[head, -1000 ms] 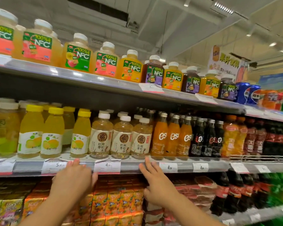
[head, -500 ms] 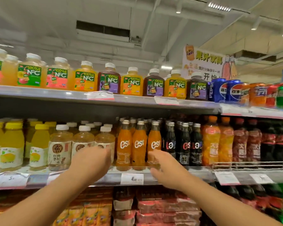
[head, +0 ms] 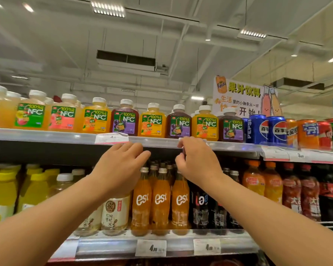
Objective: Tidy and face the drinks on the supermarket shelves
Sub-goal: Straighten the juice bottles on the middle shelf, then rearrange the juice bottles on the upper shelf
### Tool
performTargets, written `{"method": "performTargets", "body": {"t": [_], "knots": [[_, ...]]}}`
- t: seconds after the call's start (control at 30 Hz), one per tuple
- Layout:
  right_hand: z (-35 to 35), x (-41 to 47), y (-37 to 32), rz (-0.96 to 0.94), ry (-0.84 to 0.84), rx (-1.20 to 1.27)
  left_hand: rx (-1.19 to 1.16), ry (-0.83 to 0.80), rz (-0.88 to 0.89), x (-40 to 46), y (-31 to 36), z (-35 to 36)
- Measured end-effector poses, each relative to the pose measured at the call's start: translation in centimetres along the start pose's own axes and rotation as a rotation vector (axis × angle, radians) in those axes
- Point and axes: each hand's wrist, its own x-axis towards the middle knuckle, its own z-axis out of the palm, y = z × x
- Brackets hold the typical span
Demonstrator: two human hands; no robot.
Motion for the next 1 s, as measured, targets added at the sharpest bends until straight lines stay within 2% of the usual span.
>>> {"method": "performTargets", "body": {"t": [0.07, 0.23, 0.47, 0.67, 0.8, 0.9, 1.0], "knots": [[0.1, 0.6, 0.6, -0.032, 0.028, -0.109, -0.012, -0.007, -0.057, 0.8, 0.0, 0.2], [1.0, -0.6, 2.1, -0.018, -0.062, -0.243, -0.053, -0.122, -0.234, 1.4, 0.7, 3.0], [2.0, -1.2, 1.6, 0.024, -0.004, -0.216, -0.046, -0.003, -0.260, 3.1, 1.8, 3.8], [-1.0, -0.5, 3.7, -0.005, -0.240, -0.126, 0.002, -0.095, -0.274, 4.3, 2.7, 3.6], [-3.0, -1.1, 7.7, 0.141, -0.108, -0.130, 0.035, -0.158, -0.352, 4.9, 3.9, 2.7], [-1.9, -2.5, 9.6, 0.009, -0.055, -0.166, 0.001, -0.140, -0.342, 5.8, 4.2, 2.5], [-0.8, -2.7, 10.2, -0.015, 0.078, -0.125, -0.091, -0.162, -0.377, 6.9, 4.9, 2.2]]}}
